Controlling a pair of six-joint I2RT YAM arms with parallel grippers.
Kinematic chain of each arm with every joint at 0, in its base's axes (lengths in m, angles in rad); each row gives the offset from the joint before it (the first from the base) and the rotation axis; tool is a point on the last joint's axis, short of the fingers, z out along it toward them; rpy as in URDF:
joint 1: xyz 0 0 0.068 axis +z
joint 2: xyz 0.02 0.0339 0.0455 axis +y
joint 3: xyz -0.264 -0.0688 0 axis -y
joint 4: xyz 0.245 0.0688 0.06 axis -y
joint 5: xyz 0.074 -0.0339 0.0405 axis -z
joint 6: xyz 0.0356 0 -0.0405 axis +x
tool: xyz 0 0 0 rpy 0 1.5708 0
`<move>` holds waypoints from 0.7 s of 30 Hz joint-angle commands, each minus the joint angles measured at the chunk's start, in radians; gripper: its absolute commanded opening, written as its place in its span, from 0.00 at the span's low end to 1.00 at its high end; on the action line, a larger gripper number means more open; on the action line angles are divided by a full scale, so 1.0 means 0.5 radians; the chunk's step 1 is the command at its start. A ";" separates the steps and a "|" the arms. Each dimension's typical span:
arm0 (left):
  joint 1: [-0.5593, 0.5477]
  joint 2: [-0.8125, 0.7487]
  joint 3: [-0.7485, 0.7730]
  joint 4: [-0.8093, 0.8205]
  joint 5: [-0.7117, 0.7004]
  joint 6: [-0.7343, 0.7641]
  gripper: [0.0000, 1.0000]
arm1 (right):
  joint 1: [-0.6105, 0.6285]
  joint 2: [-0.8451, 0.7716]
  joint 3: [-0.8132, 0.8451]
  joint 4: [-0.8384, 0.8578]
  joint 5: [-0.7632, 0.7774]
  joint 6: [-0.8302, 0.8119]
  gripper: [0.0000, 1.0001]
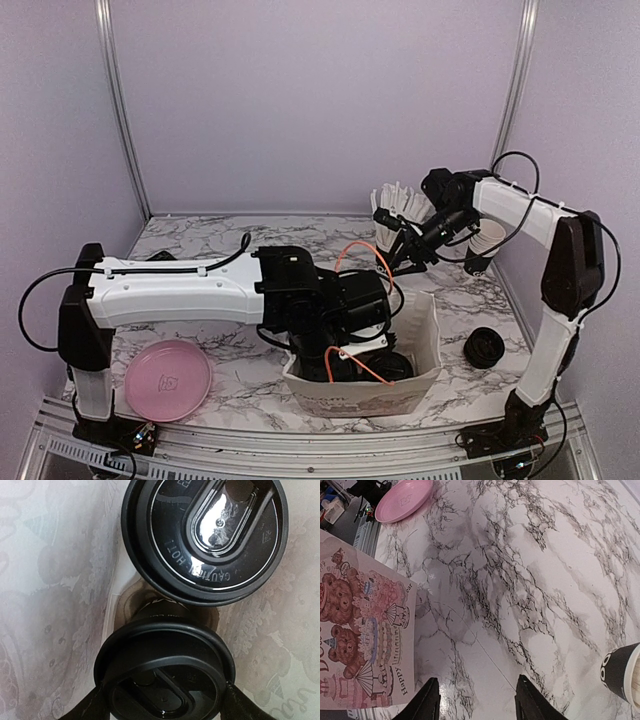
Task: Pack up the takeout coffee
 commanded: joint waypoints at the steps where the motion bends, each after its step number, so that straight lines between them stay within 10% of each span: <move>1: 0.031 0.141 -0.016 -0.211 0.189 -0.070 0.50 | -0.065 -0.027 0.025 -0.028 -0.047 -0.020 0.50; 17: 0.038 0.385 0.239 -0.180 -0.169 -0.052 0.48 | -0.066 -0.078 -0.117 0.017 -0.048 -0.001 0.49; 21: 0.028 0.274 0.237 -0.180 -0.162 -0.049 0.63 | -0.067 -0.097 -0.121 0.007 -0.048 -0.001 0.49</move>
